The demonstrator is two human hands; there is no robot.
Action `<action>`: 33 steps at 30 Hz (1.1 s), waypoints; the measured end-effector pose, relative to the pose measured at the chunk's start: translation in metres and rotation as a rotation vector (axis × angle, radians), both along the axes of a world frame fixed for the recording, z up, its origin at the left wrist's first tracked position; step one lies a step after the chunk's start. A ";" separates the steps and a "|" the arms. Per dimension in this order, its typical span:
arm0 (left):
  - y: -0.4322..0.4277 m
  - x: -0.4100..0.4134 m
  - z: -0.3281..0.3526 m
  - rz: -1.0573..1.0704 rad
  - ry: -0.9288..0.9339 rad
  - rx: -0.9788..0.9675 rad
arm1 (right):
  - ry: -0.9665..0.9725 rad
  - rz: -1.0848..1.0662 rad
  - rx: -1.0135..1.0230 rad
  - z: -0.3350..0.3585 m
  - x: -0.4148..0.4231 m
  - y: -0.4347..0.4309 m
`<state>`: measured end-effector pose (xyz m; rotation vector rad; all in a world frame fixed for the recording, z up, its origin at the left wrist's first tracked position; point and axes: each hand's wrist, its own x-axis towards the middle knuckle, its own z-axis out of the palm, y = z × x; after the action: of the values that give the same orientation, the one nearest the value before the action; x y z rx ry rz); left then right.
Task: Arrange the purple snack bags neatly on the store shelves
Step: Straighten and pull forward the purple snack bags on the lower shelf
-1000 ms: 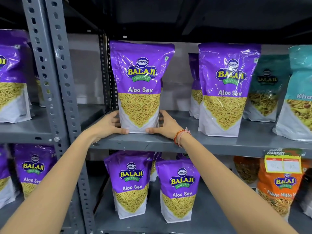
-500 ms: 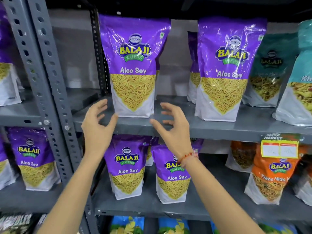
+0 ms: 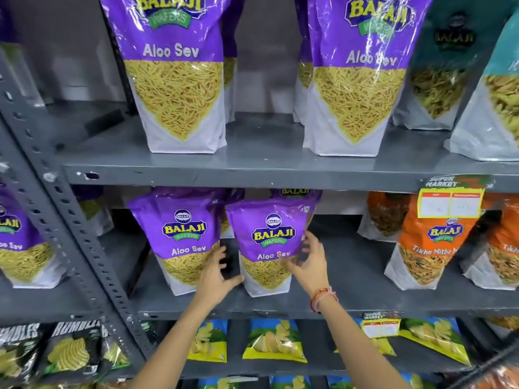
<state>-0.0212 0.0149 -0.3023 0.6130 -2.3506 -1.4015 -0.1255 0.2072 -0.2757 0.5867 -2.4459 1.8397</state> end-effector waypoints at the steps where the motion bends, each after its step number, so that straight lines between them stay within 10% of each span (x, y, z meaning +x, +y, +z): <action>1: 0.000 -0.006 -0.005 -0.024 -0.034 0.014 | -0.048 0.038 0.015 -0.008 -0.007 0.001; 8: 0.011 -0.038 -0.017 -0.137 -0.180 -0.067 | -0.319 0.283 0.070 -0.027 -0.028 -0.003; 33: 0.068 -0.094 -0.024 -0.185 -0.106 0.007 | -0.244 0.128 0.137 -0.022 -0.068 0.063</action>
<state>-0.1148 0.0827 -0.3259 0.4934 -2.5432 -1.4891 -0.1932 0.2704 -0.2974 0.5677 -2.7696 1.9043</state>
